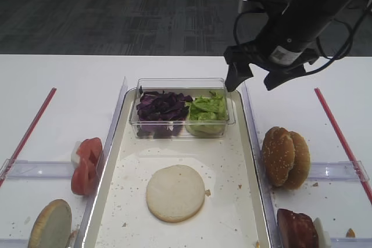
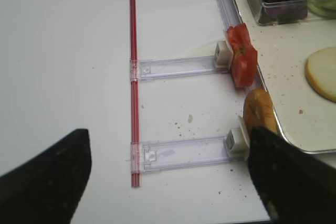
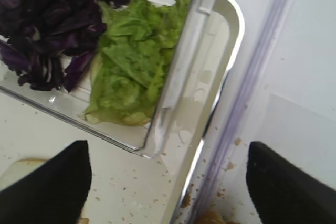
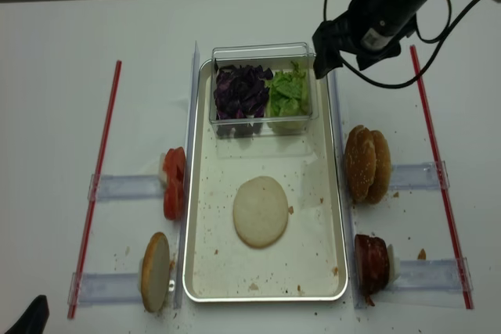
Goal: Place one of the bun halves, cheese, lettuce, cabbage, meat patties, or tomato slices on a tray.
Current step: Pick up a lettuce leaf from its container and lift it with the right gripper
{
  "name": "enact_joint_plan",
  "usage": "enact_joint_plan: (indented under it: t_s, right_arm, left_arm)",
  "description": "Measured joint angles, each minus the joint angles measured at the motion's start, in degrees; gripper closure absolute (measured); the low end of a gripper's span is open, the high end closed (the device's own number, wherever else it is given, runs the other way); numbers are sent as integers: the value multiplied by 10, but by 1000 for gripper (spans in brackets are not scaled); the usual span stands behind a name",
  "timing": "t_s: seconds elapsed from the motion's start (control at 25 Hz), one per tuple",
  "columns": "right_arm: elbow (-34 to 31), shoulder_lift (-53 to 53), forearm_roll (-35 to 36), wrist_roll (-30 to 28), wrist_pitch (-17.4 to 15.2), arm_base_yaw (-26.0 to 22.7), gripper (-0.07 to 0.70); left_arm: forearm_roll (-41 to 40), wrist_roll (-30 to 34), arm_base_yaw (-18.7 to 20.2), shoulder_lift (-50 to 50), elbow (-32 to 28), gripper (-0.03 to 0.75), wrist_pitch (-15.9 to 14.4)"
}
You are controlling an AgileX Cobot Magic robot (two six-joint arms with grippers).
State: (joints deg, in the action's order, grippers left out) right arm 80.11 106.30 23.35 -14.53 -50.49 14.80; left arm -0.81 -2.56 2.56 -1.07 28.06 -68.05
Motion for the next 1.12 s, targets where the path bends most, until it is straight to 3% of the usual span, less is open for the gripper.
enact_joint_plan:
  t_s: [0.36,0.76,1.12]
  right_arm:
    - [0,0,4,-9,21,61,15]
    - [24,0,7,-17,11,66,16]
    - [131,76,6,-17,-80,66,21]
  left_arm:
    - [0,0,0,0,0,152,0]
    - [0,0,0,0,0,152,0]
    - [0,0,0,0,0,152,0]
